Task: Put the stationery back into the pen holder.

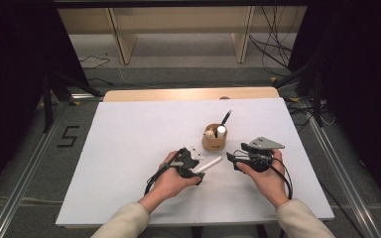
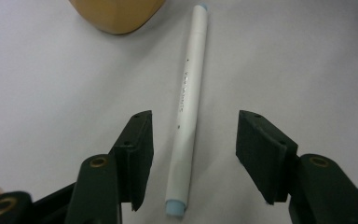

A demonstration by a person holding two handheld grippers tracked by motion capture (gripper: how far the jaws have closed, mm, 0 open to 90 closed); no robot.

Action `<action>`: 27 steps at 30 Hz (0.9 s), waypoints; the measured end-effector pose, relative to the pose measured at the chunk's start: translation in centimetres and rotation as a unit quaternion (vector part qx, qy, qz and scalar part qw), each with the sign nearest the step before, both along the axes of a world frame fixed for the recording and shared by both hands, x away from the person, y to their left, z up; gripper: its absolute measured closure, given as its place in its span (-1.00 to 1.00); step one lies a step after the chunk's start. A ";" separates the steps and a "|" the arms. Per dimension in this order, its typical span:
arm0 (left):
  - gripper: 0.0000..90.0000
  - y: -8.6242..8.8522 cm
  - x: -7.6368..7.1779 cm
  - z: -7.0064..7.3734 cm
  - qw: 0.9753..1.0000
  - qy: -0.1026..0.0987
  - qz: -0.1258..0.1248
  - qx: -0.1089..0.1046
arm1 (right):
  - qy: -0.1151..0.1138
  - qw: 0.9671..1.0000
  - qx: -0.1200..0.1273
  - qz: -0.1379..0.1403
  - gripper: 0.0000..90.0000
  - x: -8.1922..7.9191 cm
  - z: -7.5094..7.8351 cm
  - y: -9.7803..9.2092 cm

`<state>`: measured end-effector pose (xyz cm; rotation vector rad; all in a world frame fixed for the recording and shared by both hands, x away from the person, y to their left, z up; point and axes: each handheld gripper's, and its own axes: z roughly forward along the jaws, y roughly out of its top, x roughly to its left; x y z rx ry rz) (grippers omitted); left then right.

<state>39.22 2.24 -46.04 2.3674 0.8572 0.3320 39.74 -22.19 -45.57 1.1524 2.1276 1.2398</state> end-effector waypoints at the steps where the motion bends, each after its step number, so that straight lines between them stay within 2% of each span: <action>1: 0.05 -0.1 0.3 0.0 1.000 0.003 -0.001 0.001 | 0.001 1.000 0.001 -0.001 -0.30 0.0 0.0 0.0; 4: 0.09 -0.4 0.9 -0.1 1.000 0.019 -0.004 0.002 | 0.001 1.000 0.001 -0.002 -0.30 0.0 0.0 -0.1; 14: 0.21 -1.0 2.3 -0.6 0.999 0.049 -0.007 0.007 | 0.006 1.000 0.000 -0.004 -0.30 0.1 -0.2 -0.2; 17: 0.23 -1.1 2.6 -0.7 0.998 0.054 -0.012 0.014 | 0.008 1.000 0.000 -0.005 -0.30 0.1 -0.2 -0.2; 27: 0.31 -1.5 3.1 -1.0 0.998 0.056 -0.014 0.016 | 0.007 1.000 0.002 -0.006 -0.30 0.1 -0.2 -0.3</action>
